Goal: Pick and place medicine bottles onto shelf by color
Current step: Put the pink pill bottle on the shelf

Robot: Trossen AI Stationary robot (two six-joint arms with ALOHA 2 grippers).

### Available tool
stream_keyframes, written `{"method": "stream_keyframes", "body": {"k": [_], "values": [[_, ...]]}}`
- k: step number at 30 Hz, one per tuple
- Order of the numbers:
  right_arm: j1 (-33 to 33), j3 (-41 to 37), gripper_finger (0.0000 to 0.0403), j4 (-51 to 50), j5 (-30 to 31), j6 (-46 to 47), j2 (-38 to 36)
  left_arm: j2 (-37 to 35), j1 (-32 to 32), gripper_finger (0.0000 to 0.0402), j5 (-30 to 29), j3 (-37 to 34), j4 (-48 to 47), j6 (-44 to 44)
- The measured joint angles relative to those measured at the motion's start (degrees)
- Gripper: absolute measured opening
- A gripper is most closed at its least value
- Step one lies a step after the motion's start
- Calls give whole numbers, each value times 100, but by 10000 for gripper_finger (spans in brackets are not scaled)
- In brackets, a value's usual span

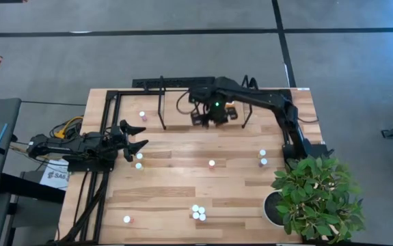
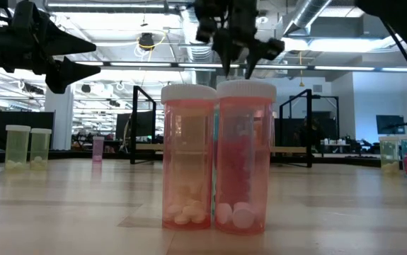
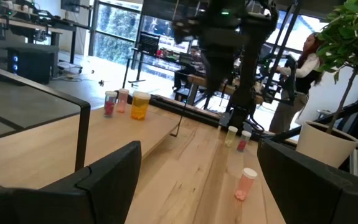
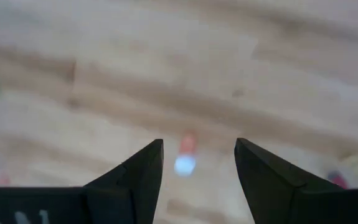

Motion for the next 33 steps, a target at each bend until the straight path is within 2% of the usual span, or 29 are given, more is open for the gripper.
{"method": "stream_keyframes", "body": {"k": [10, 12, 19, 21, 25, 33], "values": [[875, 0, 219, 1240, -1287, 807, 0, 0, 1, 311, 2, -1, -2, 0], [1022, 0, 219, 1090, -1543, 699, -43, 0, 0, 311, 2, 0, -2, 0], [1658, 0, 222, 386, -1332, 805, -61, 0, -1, 311, 2, -1, 0, -1], [1835, 0, 222, 222, -1109, 820, -61, 0, 1, 311, 2, -1, -2, 0], [2167, 0, 222, 419, -712, 1153, -61, 0, 1, 311, 4, -1, -2, 0], [2615, 0, 227, 348, -573, 1261, -61, 0, 1, 311, 4, 1, 0, 0]]}}
